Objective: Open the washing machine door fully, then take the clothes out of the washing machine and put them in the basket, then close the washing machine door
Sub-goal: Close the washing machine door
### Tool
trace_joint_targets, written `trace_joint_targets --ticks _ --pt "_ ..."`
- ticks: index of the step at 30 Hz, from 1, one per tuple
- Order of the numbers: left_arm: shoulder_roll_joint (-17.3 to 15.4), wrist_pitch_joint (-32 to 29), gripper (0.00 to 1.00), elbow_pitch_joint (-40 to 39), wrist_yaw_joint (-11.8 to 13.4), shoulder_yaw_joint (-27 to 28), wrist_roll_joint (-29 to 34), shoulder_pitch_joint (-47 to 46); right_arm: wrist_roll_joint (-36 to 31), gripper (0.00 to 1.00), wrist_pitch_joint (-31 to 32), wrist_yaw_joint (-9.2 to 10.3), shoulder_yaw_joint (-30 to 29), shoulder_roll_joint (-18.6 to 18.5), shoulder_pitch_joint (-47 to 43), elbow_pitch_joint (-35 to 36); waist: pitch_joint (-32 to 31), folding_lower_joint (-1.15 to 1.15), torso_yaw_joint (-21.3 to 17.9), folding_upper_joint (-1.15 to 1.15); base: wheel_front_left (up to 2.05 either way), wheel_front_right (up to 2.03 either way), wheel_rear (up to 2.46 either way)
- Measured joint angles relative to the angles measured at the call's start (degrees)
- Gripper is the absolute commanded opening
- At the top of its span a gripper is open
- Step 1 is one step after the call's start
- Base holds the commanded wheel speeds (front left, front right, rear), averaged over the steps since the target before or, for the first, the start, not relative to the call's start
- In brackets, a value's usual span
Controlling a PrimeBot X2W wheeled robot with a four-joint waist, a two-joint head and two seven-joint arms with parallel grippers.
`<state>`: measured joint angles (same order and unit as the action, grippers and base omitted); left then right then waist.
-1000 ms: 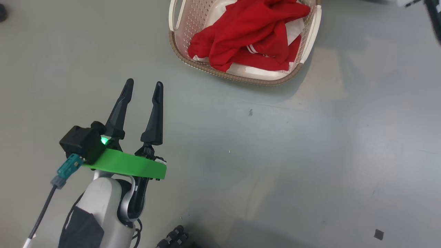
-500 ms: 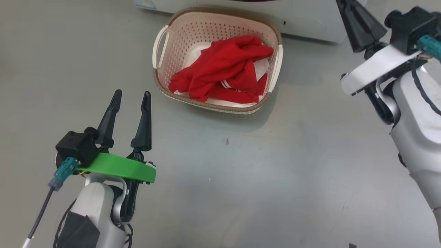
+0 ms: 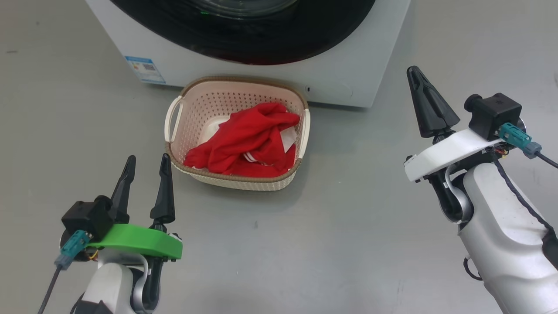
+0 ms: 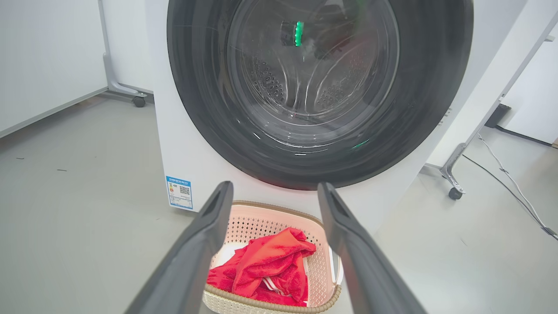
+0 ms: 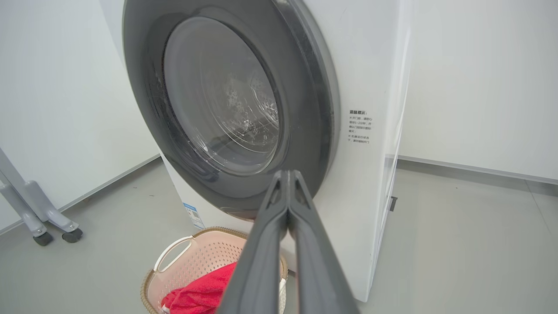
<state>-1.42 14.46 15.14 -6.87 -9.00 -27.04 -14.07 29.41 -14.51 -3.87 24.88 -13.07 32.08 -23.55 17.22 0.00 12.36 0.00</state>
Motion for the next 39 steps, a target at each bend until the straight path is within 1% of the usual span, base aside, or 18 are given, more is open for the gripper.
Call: trace_joint_targets --ticks 3,4,5,6,12,15,18,21,26,27,28,29,30,31,39 --pt "-0.01 -0.01 1.0 0.18 0.0 0.36 0.03 1.06 0.0 0.0 0.0 0.6 -1.9 0.44 -1.71 2.38 -2.08 0.0 -1.51 0.0 0.0 0.0 0.0" --pt "-0.01 -0.01 1.0 0.16 0.0 0.59 0.13 1.23 0.0 0.0 0.0 1.08 -2.43 0.46 -2.46 3.01 -2.71 0.0 -2.03 0.0 0.0 0.0 0.0" --pt "-0.01 -0.01 1.0 0.11 0.0 0.82 0.15 1.32 0.0 0.0 0.0 1.08 -2.91 0.47 -3.3 3.53 -3.32 0.0 -2.55 0.0 0.0 0.0 0.0" --pt "-0.03 0.0 1.0 -0.12 0.0 1.36 0.16 1.53 0.0 0.0 0.0 1.63 -3.71 0.55 -5.12 4.54 -4.45 0.0 -3.58 0.0 0.0 0.0 0.0" --pt "-0.05 -0.01 1.0 -0.55 0.0 1.72 0.27 2.76 0.0 0.0 0.0 2.91 -6.34 0.88 -10.15 7.35 -7.25 0.0 -6.24 0.0 0.0 0.0 0.0" --pt "-0.08 0.0 1.0 -0.97 0.01 2.66 1.29 3.38 -0.04 0.0 0.0 3.55 -7.4 1.4 -12.39 8.82 -8.4 0.0 -7.22 0.0 0.0 0.0 0.0" --pt "-0.11 -0.01 1.0 -1.18 0.02 3.34 1.46 3.91 -0.25 0.0 0.0 3.64 -8.04 1.94 -14.74 10.12 -9.21 0.0 -8.09 0.0 0.0 0.0 0.0" --pt "-0.13 -0.01 1.0 -1.34 0.02 3.18 1.55 4.44 -0.76 0.0 0.0 4.55 -8.96 2.11 -16.94 11.36 -9.64 0.0 -8.78 0.0 0.0 0.0 0.0" --pt "-0.14 -0.01 1.0 -1.66 0.02 3.16 1.87 4.82 -1.1 0.0 0.0 4.7 -10.67 2.54 -19.61 13.32 -9.87 0.0 -9.28 0.0 0.0 0.0 0.0" --pt "-0.14 -0.01 1.0 -1.74 0.02 3.12 1.88 4.83 -1.3 0.0 0.0 5.14 -11.11 2.69 -20.03 13.7 -9.87 0.0 -9.36 0.0 0.0 0.0 0.0" --pt "-0.14 0.0 1.0 -1.78 0.02 3.04 1.9 4.86 -1.32 0.17 0.0 5.13 -11.44 2.78 -20.43 14.07 -9.87 0.0 -9.42 0.0 0.0 0.0 0.0" --pt "-0.15 0.0 1.0 -1.77 0.02 2.91 1.92 4.91 -1.34 0.45 0.0 5.14 -11.66 2.82 -20.86 14.38 -9.88 0.0 -9.49 0.0 0.0 0.0 0.0" --pt "-0.16 0.0 1.0 -1.76 0.02 2.75 1.92 4.98 -1.52 0.97 0.0 5.14 -11.81 2.9 -21.29 14.62 -9.9 0.0 -9.55 0.0 0.0 0.0 0.0" --pt "-0.16 -0.01 1.0 -1.76 0.02 2.59 1.92 5.04 -1.89 1.0 0.0 5.14 -11.91 2.96 -21.71 14.9 -9.93 0.0 -9.62 0.0 0.0 0.0 0.0" --pt "-0.19 -0.01 1.0 -2.5 0.02 2.56 2.09 5.75 -3.12 1.0 0.0 5.12 -12.32 3.82 -23.59 16.44 -10.1 0.0 -10.18 0.0 0.0 0.0 0.0"
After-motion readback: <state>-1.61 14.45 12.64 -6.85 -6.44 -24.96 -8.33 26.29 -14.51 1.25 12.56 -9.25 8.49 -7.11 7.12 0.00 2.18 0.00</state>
